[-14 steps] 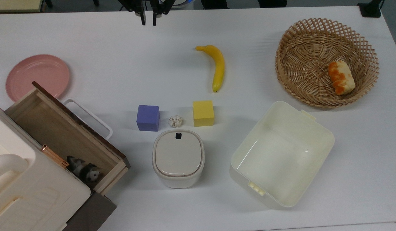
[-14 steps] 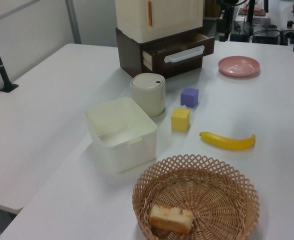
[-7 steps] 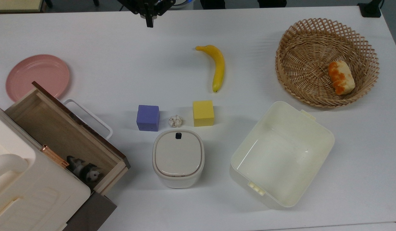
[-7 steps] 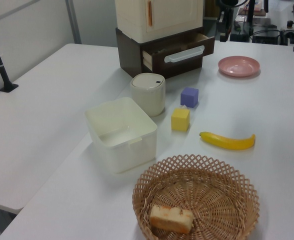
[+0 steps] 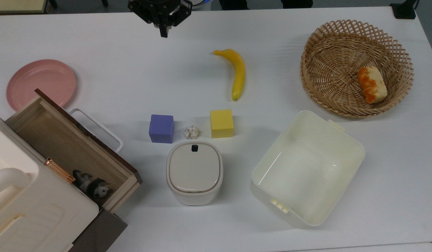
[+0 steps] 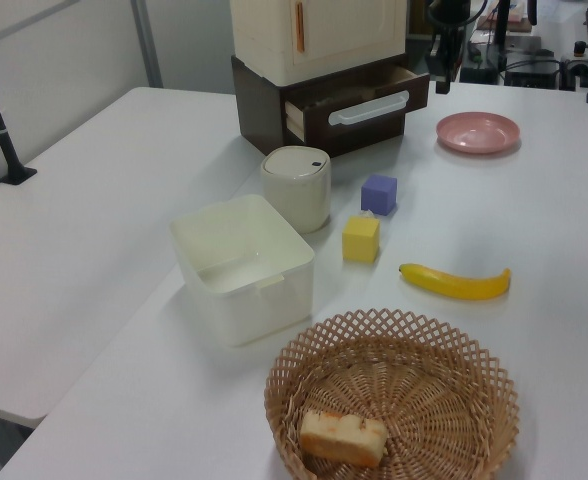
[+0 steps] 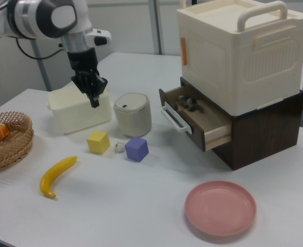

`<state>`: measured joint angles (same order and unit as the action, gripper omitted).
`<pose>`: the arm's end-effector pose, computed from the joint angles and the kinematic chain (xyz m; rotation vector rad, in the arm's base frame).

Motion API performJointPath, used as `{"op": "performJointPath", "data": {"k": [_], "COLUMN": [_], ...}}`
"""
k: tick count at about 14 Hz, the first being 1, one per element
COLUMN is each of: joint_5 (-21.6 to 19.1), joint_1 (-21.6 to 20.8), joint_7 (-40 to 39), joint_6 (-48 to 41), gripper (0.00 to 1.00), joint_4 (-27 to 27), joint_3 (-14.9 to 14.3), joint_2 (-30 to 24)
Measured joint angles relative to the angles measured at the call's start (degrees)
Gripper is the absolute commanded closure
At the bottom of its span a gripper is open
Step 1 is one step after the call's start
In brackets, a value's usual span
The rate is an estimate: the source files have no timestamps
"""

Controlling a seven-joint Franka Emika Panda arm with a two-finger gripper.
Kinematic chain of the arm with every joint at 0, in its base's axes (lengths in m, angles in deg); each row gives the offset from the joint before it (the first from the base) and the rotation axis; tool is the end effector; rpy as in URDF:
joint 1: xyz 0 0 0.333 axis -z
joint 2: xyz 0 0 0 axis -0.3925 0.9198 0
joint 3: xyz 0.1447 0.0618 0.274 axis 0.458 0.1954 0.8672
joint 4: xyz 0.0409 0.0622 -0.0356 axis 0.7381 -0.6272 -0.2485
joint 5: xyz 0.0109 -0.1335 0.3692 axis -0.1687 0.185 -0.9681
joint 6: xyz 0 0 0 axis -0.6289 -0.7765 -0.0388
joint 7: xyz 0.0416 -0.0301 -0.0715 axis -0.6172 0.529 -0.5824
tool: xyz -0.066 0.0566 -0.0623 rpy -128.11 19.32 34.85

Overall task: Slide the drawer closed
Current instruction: 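Move the gripper toward the open drawer's white handle and lower it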

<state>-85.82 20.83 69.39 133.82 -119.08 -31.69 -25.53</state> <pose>0.5815 0.0019 0.5807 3.0940 -0.1469 -0.0322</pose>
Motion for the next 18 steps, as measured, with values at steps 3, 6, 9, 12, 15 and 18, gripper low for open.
{"op": "performJointPath", "data": {"k": [3, 6, 9, 12, 15, 18], "joint_5": [0.0, 0.0, 0.0, 0.0, 0.0, 0.0], "joint_1": [1.52, 4.04, 5.84, 7.82, 9.36, 10.05], "joint_7": [4.43, 11.02, 12.82, 14.36, 16.19, 17.38], "joint_6": [3.83, 10.07, 13.92, 21.45, 26.79, 28.69], "gripper": [1.0, 1.0, 1.0, 1.0, 1.0, 1.0], "joint_4": [0.05, 0.14, 0.18, 0.22, 1.08, 3.03], "joint_3": [-0.06, -0.14, -0.15, -0.17, -0.18, -0.18], "joint_2": [2.82, 6.62, 9.63, 13.67, 17.1, 19.87]}}
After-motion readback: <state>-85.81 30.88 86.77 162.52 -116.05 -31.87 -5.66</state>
